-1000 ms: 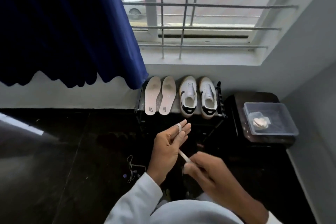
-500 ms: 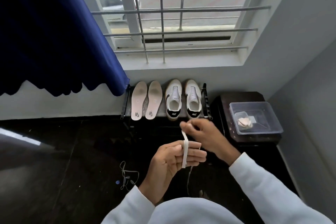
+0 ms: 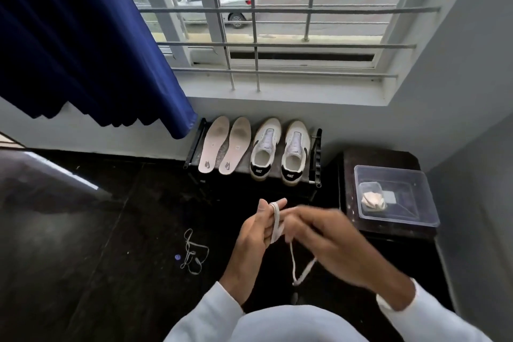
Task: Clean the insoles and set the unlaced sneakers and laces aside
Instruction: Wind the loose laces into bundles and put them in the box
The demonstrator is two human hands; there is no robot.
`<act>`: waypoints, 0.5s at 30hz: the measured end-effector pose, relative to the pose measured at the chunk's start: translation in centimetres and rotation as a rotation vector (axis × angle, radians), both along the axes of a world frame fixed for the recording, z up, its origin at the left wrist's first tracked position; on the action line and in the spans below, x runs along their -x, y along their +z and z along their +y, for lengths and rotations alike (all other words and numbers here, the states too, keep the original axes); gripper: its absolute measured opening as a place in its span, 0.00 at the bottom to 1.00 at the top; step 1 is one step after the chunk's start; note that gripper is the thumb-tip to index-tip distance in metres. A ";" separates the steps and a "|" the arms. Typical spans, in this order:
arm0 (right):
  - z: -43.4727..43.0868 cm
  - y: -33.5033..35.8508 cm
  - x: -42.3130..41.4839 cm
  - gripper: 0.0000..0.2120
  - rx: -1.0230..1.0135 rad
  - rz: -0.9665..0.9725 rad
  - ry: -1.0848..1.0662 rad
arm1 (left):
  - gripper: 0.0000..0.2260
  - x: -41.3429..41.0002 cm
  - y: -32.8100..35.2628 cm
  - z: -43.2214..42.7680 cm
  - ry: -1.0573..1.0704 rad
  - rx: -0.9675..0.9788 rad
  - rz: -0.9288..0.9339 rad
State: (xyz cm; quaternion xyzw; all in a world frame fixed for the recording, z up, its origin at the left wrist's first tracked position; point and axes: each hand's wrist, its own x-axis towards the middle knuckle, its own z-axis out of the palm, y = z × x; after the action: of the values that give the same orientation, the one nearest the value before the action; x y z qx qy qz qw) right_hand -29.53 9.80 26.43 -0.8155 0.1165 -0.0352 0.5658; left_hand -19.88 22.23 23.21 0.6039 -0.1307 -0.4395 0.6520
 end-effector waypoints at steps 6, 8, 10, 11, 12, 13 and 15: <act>-5.5 -1.4 -3.2 0.13 0.081 0.042 -0.114 | 0.32 2.9 -0.1 -0.3 -0.058 -0.022 -0.040; -5.8 -3.7 -3.3 0.13 0.032 0.113 -0.094 | 0.32 3.2 0.3 -0.3 -0.027 0.028 -0.032; -4.6 -5.7 -2.5 0.10 -0.037 0.161 -0.035 | 0.32 3.1 0.7 -0.2 0.022 0.084 -0.004; -3.6 -6.4 -1.8 0.09 -0.055 0.157 -0.003 | 0.32 3.0 0.8 -0.2 0.049 0.107 0.012; -2.5 -6.6 -1.0 0.12 -0.057 0.146 0.024 | 0.31 2.7 1.0 -0.1 0.076 0.130 0.030; -1.2 -6.5 -0.1 0.13 -0.049 0.136 0.045 | 0.31 2.4 1.1 -0.1 0.101 0.149 0.048; 1.1 -6.0 1.3 0.15 -0.049 0.119 0.074 | 0.31 1.7 1.3 0.1 0.130 0.163 0.055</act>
State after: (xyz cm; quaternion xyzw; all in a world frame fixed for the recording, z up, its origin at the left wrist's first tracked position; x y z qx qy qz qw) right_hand -30.88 10.89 20.48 -0.8057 0.1205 0.0371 0.5788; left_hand -21.57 22.38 24.53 0.5436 -0.1084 -0.4006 0.7296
